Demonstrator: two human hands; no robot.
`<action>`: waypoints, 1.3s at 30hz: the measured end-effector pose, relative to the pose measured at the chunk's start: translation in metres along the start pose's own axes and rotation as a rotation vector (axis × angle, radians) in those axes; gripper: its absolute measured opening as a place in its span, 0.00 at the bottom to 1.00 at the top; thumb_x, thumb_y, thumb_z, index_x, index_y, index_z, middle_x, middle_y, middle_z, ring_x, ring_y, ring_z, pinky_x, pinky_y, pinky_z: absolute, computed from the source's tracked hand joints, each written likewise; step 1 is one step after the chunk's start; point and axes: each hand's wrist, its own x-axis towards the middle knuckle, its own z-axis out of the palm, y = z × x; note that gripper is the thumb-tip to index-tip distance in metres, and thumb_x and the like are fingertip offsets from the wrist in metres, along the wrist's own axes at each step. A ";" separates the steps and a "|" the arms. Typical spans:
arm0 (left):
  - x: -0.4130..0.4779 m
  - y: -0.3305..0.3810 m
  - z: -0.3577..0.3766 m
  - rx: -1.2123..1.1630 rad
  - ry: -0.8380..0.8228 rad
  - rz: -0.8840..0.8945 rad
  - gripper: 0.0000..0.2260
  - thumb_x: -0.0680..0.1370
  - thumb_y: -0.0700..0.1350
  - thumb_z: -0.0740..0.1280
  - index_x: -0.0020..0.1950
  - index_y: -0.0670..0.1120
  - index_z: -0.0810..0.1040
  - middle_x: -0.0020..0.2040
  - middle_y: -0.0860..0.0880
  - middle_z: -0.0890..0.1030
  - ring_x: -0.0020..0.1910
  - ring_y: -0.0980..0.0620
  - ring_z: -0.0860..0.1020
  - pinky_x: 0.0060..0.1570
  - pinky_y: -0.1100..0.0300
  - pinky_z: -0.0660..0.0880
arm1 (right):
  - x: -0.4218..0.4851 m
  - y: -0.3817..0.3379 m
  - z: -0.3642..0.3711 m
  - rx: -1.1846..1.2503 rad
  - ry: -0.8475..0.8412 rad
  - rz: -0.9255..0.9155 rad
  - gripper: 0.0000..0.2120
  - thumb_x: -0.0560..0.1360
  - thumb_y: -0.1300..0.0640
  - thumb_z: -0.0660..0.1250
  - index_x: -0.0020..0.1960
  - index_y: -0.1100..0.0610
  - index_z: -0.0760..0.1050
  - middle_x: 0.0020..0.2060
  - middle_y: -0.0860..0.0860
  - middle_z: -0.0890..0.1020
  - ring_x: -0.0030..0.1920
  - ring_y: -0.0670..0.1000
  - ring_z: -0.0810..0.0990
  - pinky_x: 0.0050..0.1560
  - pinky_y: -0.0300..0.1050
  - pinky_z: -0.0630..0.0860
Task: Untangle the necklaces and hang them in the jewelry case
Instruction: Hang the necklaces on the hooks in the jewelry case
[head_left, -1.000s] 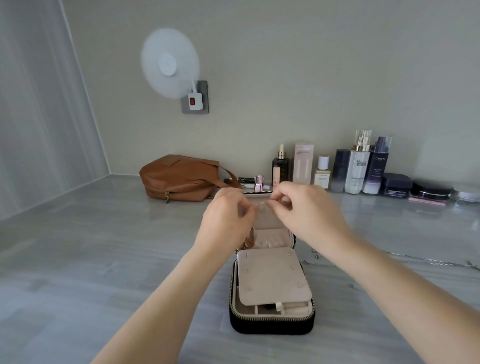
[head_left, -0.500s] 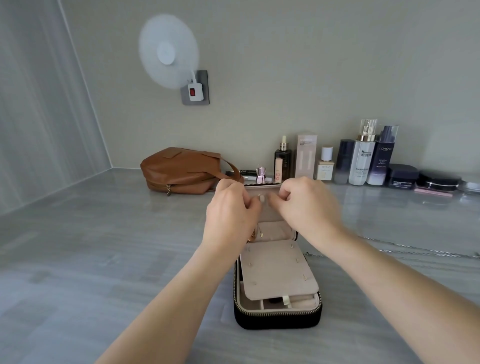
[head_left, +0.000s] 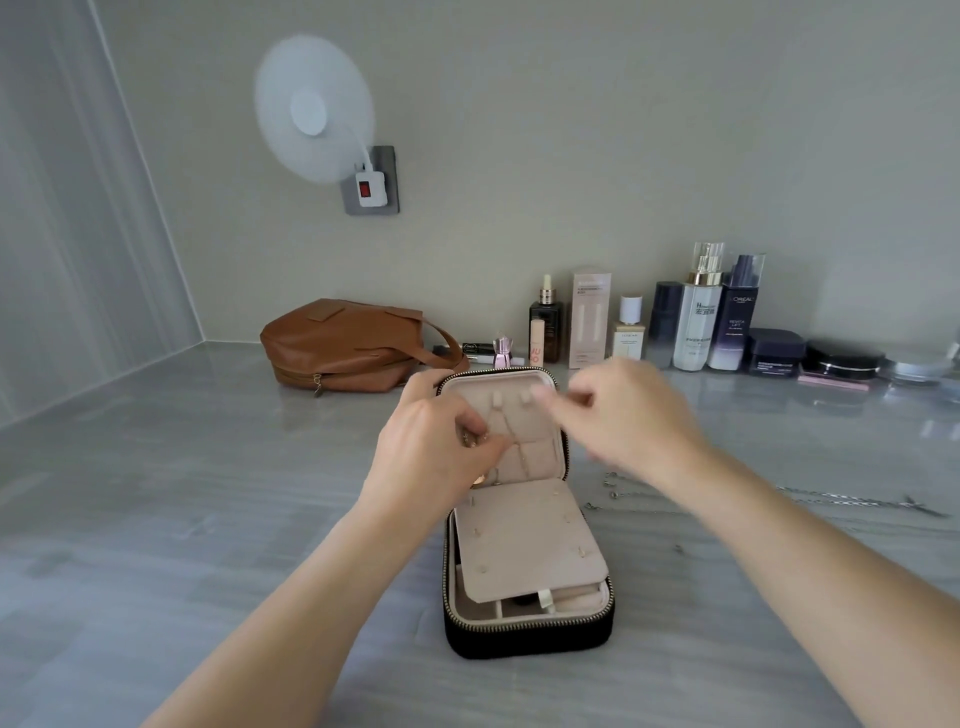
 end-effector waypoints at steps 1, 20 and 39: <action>-0.001 0.001 -0.001 -0.010 0.001 -0.002 0.10 0.68 0.51 0.73 0.44 0.46 0.81 0.68 0.51 0.67 0.66 0.58 0.68 0.46 0.69 0.61 | 0.002 0.006 -0.011 0.041 0.031 0.042 0.25 0.73 0.42 0.60 0.28 0.61 0.72 0.22 0.54 0.78 0.22 0.47 0.76 0.30 0.40 0.71; -0.036 0.040 0.010 -0.035 0.017 0.317 0.18 0.70 0.51 0.65 0.58 0.51 0.72 0.60 0.60 0.68 0.63 0.57 0.63 0.59 0.65 0.58 | -0.081 0.124 -0.082 -0.130 -0.511 0.264 0.10 0.66 0.48 0.74 0.46 0.45 0.78 0.41 0.43 0.78 0.38 0.40 0.74 0.38 0.33 0.69; -0.047 0.051 0.013 -0.112 -0.058 0.316 0.14 0.72 0.45 0.69 0.52 0.60 0.70 0.54 0.69 0.68 0.59 0.62 0.66 0.56 0.64 0.61 | -0.091 0.121 -0.088 -0.162 -0.587 0.224 0.08 0.70 0.50 0.70 0.36 0.45 0.72 0.35 0.42 0.76 0.35 0.41 0.72 0.36 0.36 0.69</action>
